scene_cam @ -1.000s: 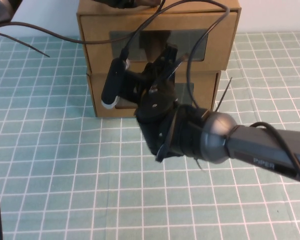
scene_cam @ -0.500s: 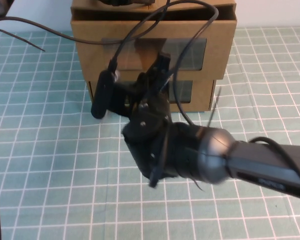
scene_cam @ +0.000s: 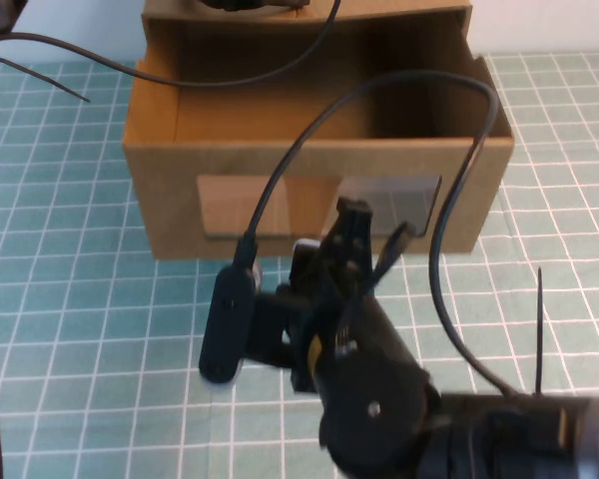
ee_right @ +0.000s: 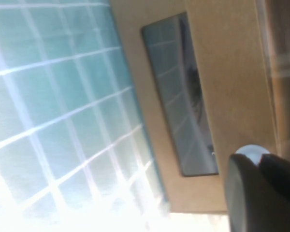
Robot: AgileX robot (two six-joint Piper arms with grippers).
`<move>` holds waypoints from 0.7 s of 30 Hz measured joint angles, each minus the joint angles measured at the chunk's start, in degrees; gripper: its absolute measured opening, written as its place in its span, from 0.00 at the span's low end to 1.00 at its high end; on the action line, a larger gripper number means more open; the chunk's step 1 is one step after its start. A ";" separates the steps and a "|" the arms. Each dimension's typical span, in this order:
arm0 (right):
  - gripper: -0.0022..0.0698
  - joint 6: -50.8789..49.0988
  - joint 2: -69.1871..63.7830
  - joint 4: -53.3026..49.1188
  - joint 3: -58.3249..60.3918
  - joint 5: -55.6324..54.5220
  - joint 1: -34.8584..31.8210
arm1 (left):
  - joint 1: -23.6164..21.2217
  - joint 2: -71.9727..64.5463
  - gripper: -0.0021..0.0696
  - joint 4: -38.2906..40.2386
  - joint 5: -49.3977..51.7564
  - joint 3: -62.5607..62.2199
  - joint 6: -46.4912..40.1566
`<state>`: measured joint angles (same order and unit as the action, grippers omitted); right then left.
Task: Open the shoe box
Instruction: 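Pull the top drawer of the cardboard box fully open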
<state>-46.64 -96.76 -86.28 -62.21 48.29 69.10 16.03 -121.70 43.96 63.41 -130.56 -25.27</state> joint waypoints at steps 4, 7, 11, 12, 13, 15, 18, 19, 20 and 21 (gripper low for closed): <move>0.04 -0.54 0.62 2.04 0.67 0.44 1.36 | 0.00 0.00 0.02 0.00 0.00 0.00 0.00; 0.04 -0.54 0.62 2.53 0.67 -0.20 1.36 | 0.00 0.00 0.02 0.04 0.00 0.00 0.11; 0.05 -0.24 0.62 6.19 -1.29 -0.42 1.36 | 0.00 0.00 0.02 0.14 0.00 0.00 0.11; 0.06 0.19 0.62 7.76 -2.27 -0.42 1.36 | 0.00 0.00 0.02 0.41 0.03 0.00 0.11; 0.08 0.44 0.62 9.01 -3.10 -0.42 1.36 | -0.11 0.00 0.02 0.59 0.12 0.00 0.11; 0.13 1.28 0.62 11.95 -5.20 -0.66 1.36 | -0.11 0.00 0.02 1.31 0.15 0.00 0.11; 0.25 3.96 0.82 16.32 -7.92 -2.09 1.36 | -0.11 0.12 0.02 1.34 0.71 -0.71 0.11; 0.28 5.17 1.06 18.20 -8.67 -2.39 1.36 | -0.11 0.19 0.02 0.92 1.17 -1.20 0.11; 0.31 7.02 1.32 20.70 -9.32 -2.53 1.36 | -0.11 0.34 0.02 0.34 1.77 -1.88 0.11; 0.34 9.19 1.59 23.35 -9.97 -2.53 1.36 | -0.11 0.39 0.02 -0.32 2.66 -2.62 0.37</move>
<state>-37.45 -95.17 -62.93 -72.18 45.77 70.46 15.92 -121.31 43.64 66.08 -133.19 -24.90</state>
